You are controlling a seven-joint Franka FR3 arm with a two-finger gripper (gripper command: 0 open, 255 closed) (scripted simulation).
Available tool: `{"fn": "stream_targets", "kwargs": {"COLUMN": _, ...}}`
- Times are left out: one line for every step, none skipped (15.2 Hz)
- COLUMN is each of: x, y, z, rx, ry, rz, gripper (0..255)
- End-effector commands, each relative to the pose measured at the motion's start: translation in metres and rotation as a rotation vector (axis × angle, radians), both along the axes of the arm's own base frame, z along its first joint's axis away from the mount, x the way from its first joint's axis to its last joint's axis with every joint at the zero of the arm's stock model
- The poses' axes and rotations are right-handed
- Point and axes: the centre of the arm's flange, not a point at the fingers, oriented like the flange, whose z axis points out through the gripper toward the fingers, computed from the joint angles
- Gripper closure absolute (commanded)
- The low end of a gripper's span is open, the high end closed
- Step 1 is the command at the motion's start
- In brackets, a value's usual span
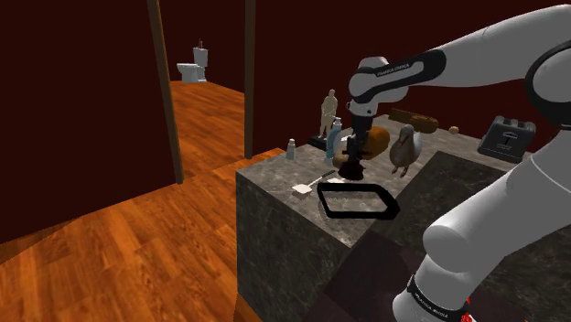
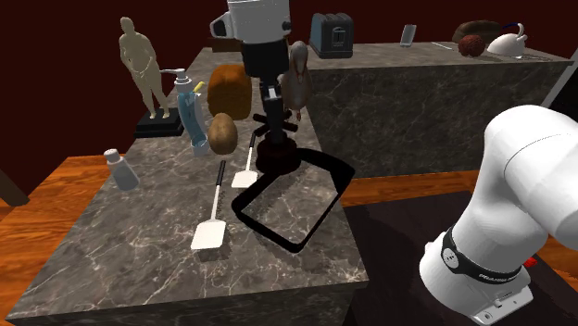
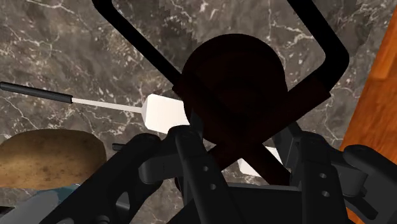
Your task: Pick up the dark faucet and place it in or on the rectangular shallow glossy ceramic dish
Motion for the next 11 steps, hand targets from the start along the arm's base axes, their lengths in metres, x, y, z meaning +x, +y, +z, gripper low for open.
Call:
{"fn": "stream_targets", "kwargs": {"x": -0.028, "y": -0.004, "z": 0.005, "rx": 0.001, "ry": -0.001, "rz": 0.001, "gripper": 255}}
{"fn": "stream_targets", "kwargs": {"x": -0.041, "y": -0.006, "z": 0.007, "rx": 0.001, "ry": -0.001, "rz": 0.001, "gripper": 255}}
{"fn": "stream_targets", "kwargs": {"x": -0.062, "y": -0.01, "z": 0.009, "rx": 0.001, "ry": -0.001, "rz": 0.001, "gripper": 255}}
{"fn": "stream_targets", "kwargs": {"x": -0.062, "y": -0.01, "z": 0.004, "rx": 0.001, "ry": -0.001, "rz": 0.001, "gripper": 255}}
{"fn": "stream_targets", "kwargs": {"x": -0.062, "y": -0.01, "z": -0.001, "rx": 0.001, "ry": -0.001, "rz": 0.001, "gripper": 255}}
{"fn": "stream_targets", "kwargs": {"x": -0.062, "y": -0.01, "z": -0.006, "rx": 0.001, "ry": -0.001, "rz": 0.001, "gripper": 255}}
{"fn": "stream_targets", "kwargs": {"x": -0.062, "y": -0.01, "z": -0.012, "rx": 0.001, "ry": -0.001, "rz": 0.001, "gripper": 255}}
{"fn": "stream_targets", "kwargs": {"x": -0.062, "y": -0.01, "z": -0.017, "rx": 0.001, "ry": -0.001, "rz": 0.001, "gripper": 255}}
{"fn": "stream_targets", "kwargs": {"x": -0.062, "y": -0.01, "z": -0.022, "rx": 0.001, "ry": -0.001, "rz": 0.001, "gripper": 255}}
{"fn": "stream_targets", "kwargs": {"x": -0.062, "y": -0.01, "z": -0.028, "rx": 0.001, "ry": -0.001, "rz": 0.001, "gripper": 255}}
{"fn": "stream_targets", "kwargs": {"x": -0.062, "y": -0.01, "z": -0.033, "rx": 0.001, "ry": -0.001, "rz": 0.001, "gripper": 255}}
